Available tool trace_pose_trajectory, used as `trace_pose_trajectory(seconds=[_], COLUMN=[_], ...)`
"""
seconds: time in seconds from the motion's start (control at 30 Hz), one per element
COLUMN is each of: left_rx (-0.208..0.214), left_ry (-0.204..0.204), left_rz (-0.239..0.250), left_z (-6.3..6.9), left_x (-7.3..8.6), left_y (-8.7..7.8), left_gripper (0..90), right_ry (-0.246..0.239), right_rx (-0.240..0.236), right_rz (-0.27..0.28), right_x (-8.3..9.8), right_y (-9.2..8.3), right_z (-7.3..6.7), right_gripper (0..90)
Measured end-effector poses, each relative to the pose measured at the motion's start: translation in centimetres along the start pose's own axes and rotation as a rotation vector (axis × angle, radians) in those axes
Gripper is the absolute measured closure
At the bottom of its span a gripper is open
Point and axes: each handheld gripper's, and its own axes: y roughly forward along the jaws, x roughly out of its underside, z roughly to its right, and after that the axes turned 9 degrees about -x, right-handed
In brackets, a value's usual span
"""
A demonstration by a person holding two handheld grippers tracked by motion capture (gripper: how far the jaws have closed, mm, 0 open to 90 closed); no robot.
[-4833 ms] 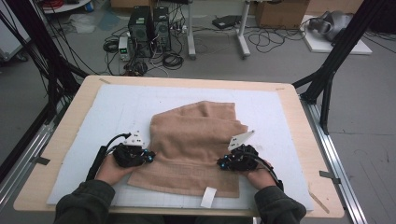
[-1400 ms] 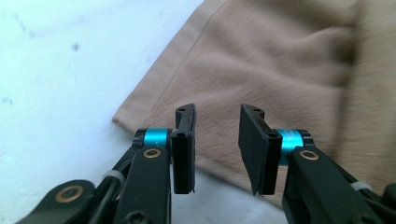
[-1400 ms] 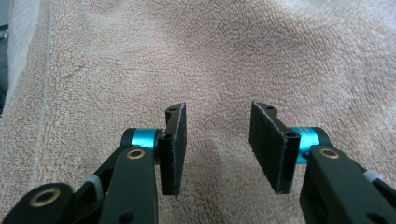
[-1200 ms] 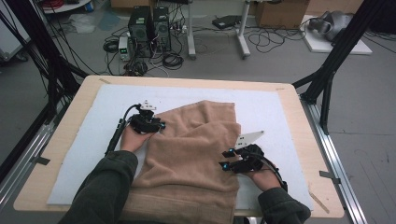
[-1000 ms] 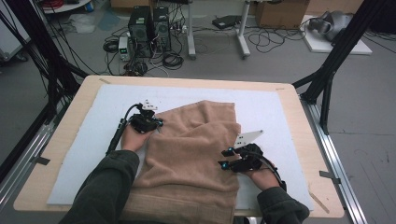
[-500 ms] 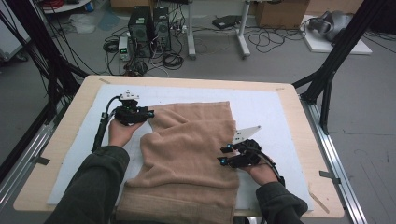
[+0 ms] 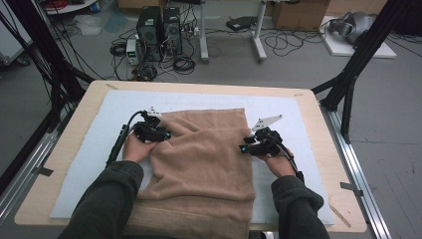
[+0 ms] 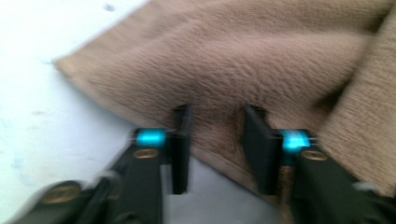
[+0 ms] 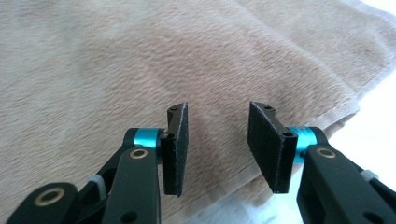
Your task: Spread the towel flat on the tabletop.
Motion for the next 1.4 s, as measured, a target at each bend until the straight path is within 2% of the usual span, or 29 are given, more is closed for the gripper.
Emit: trace_pose_trajectory(seconds=[0.03,0.07,0.1,0.17,0.23,0.27,0.3,0.33,0.4,0.47,0.53,0.7,0.77,0.83,0.9,0.97,1.0,1.07,1.1,1.17,1.27,1.33,1.4], left_rx=[-0.003,-0.003,-0.009,-0.067,-0.083,-0.082,-0.077,-0.068,-0.021,0.017,0.079,0.193,0.222,0.242,0.273,0.253,0.259,0.240,0.238,0.233,0.265,0.265,0.253], left_ry=[-0.006,-0.021,-0.018,-0.030,-0.126,-0.145,-0.144,-0.137,-0.118,-0.115,-0.120,-0.072,-0.051,-0.021,-0.019,0.032,0.053,0.079,0.080,0.082,0.065,0.068,0.052], left_rz=[0.005,0.008,0.003,0.018,0.103,0.146,0.172,0.181,0.170,0.182,0.175,0.185,0.177,0.166,0.143,0.113,0.095,0.063,0.066,0.067,0.086,0.103,0.124], left_z=[0.0,-0.1,-0.3,-0.9,-1.9,-2.1,-2.2,-2.2,-2.4,-2.4,-2.5,-1.6,-1.0,-0.5,-0.1,0.7,0.9,1.4,1.6,1.6,1.6,1.9,2.3], left_x=[-0.1,-0.2,-0.5,-1.3,-2.1,-2.4,-2.6,-2.6,-2.3,-1.7,-1.0,1.2,2.3,3.3,4.1,4.6,4.8,5.2,5.3,5.4,5.3,5.1,4.7], left_y=[0.2,0.4,0.5,0.7,0.0,-0.5,-0.9,-1.2,-1.8,-2.5,-3.2,-5.3,-6.1,-6.9,-7.3,-7.4,-7.2,-6.8,-6.8,-7.1,-8.0,-8.4,-8.4], left_gripper=[84.9,86.1,86.6,87.0,86.9,86.4,84.5,80.6,72.0,68.6,67.6,63.5,61.7,58.5,57.4,56.9,61.7,73.4,78.3,81.8,82.2,82.0,81.7], right_ry=[0.003,0.004,0.001,-0.011,-0.031,-0.042,-0.051,-0.059,-0.076,-0.086,-0.090,-0.133,-0.145,-0.153,-0.154,-0.142,-0.139,-0.130,-0.131,-0.147,-0.150,-0.160,-0.152], right_rx=[-0.003,-0.010,-0.019,-0.046,-0.064,-0.065,-0.080,-0.090,-0.086,-0.095,-0.110,-0.155,-0.158,-0.166,-0.171,-0.158,-0.156,-0.165,-0.173,-0.179,-0.186,-0.186,-0.175], right_rz=[0.005,0.004,-0.003,-0.026,-0.046,-0.047,-0.039,-0.041,-0.054,-0.045,-0.049,-0.052,-0.074,-0.069,-0.082,-0.067,-0.059,-0.061,-0.062,-0.072,-0.081,-0.084,-0.092], right_x=[0.0,-0.1,-0.1,-0.1,-0.1,-0.1,0.0,0.0,0.2,0.5,0.7,1.7,2.1,2.5,2.9,3.2,3.2,3.2,3.2,3.1,3.3,3.6,3.8], right_y=[0.2,0.3,0.4,0.8,1.0,1.0,0.9,0.9,0.8,0.7,0.5,0.6,0.6,0.7,1.0,1.1,1.1,1.1,1.1,1.0,0.4,-0.2,-0.8], right_z=[0.1,0.0,-0.1,-0.5,-1.0,-1.4,-1.7,-2.0,-2.6,-2.9,-3.5,-5.3,-5.9,-6.4,-6.8,-7.0,-6.9,-6.9,-7.0,-7.1,-7.3,-7.3,-7.3], right_gripper=[57.4,57.0,56.8,55.7,53.9,54.2,54.1,53.8,53.0,53.1,53.8,53.8,54.0,54.4,57.4,61.1,65.7,77.3,80.8,83.3,84.3,84.4,84.4])
